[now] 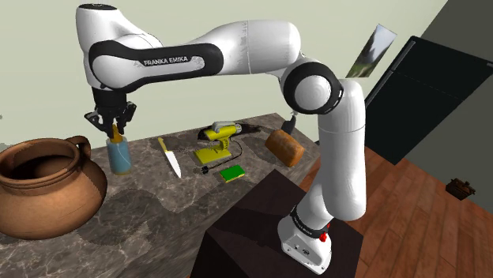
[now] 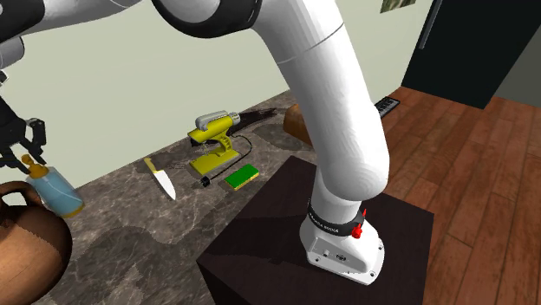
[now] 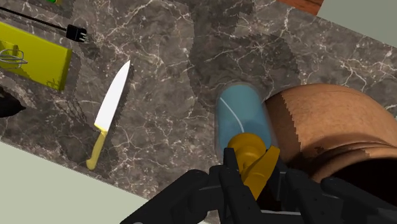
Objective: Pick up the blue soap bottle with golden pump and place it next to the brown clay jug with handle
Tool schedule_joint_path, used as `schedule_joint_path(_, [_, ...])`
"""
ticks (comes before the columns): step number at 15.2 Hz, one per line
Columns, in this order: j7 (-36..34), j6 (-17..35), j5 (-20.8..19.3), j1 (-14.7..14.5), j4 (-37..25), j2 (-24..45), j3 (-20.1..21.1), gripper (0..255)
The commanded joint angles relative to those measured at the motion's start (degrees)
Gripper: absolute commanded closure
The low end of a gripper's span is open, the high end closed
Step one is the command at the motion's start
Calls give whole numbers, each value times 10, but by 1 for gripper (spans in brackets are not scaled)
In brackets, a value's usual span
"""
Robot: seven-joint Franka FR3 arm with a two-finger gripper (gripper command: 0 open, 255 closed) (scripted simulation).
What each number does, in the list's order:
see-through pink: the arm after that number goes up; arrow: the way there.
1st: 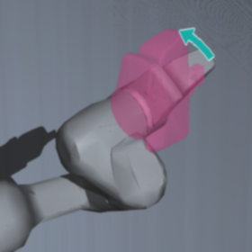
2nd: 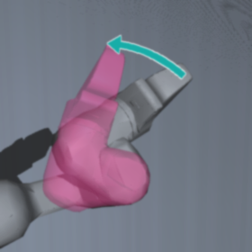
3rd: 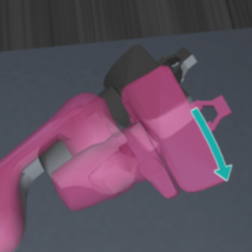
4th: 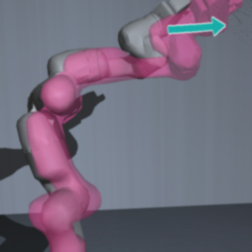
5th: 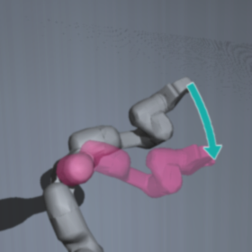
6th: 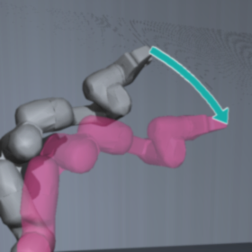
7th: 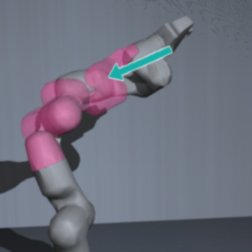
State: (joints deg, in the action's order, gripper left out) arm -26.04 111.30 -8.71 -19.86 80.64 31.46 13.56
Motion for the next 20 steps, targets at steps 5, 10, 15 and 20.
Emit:
schedule_joint_path(5, [-3,41,-4,1,28,13,-2,255])
schedule_joint_path(10, [-6,71,-8,0,45,27,-5,255])
schedule_joint_path(15, [-10,100,-13,-1,57,44,-8,255])
schedule_joint_path(20, [-13,128,-18,-3,66,63,-11,255])
